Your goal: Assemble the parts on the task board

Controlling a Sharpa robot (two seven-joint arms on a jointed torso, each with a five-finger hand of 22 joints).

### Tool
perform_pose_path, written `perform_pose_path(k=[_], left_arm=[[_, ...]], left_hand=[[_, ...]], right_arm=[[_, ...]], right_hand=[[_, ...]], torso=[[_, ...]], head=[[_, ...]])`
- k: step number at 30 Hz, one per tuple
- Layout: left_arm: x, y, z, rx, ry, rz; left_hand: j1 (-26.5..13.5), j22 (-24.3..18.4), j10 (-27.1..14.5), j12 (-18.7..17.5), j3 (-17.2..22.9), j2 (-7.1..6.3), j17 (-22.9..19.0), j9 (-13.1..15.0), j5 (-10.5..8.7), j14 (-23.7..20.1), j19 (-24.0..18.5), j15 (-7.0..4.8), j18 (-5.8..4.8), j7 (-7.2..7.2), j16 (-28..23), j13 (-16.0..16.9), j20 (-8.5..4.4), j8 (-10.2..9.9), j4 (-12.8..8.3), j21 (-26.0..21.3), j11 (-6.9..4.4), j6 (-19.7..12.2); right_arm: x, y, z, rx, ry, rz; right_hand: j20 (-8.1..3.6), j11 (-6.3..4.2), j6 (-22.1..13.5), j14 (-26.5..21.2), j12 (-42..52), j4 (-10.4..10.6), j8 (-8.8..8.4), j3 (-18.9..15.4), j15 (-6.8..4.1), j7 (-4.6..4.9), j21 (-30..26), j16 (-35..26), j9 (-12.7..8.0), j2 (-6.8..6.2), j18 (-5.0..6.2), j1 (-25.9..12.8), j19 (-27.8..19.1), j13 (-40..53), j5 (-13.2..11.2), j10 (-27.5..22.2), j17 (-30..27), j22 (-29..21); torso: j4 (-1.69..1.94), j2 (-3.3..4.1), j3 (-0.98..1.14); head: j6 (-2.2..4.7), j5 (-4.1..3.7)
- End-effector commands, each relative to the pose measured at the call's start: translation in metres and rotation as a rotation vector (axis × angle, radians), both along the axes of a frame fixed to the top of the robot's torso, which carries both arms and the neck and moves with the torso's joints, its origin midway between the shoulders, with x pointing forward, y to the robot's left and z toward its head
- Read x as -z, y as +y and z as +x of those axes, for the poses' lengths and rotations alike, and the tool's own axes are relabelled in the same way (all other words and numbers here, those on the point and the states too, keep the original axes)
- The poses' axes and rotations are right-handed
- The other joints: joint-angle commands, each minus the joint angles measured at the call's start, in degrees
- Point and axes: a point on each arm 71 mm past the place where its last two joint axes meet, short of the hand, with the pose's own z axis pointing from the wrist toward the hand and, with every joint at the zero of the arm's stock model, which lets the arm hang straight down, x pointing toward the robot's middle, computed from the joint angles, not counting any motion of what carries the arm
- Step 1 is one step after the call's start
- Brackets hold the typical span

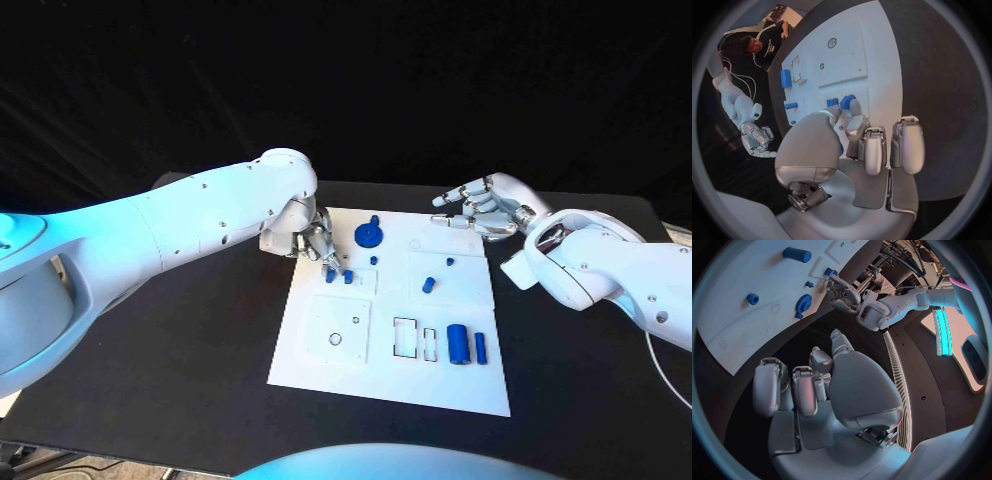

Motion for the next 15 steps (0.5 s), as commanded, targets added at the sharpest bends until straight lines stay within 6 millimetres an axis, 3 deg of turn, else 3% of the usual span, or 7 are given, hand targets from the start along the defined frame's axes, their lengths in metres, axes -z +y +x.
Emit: perform_pose_path(k=[1,15], left_arm=[[0.0018,0.0005,-0.0025,0.012,0.033,0.034],[0.0020,0.0024,-0.0021,0.022,0.032,0.063]], left_hand=[[-0.6,13.3,0.2,0.2,-0.3,0.11,15.1,0.1,-0.28,5.9,5.1,-0.11,-0.89,0.13,0.2,0.1,0.07,-0.2,-0.1,0.2,0.07,0.3],[1.3,13.3,0.1,0.2,0.2,0.18,15.1,0.6,0.20,5.9,5.1,-0.27,-0.90,-0.13,0.2,0.0,-0.03,-0.7,-1.1,0.2,-0.15,0.4]], right_arm=[[0.0000,0.0014,-0.0006,-0.014,-0.001,-0.002],[-0.0001,0.0014,-0.0006,-0.014,-0.002,-0.002]], right_hand=[[-0.18,-0.12,0.3,4.5,0.1,0.1,-0.22,-0.3,-0.49,-0.01,-0.3,-0.3,0.0,0.23,0.88,-0.5,-0.3,0.0,0.3,-0.3,9.2,0.0],[-0.18,-0.12,0.3,4.5,0.1,0.1,-0.22,-0.3,-0.49,-0.01,-0.3,-0.3,0.0,0.23,0.88,-0.5,-0.3,0.0,0.3,-0.3,9.2,0.0]], torso=[[-0.02,0.01,-0.02],[-0.02,0.02,-0.03]], head=[[-0.01,0.04],[-0.07,0.03]])
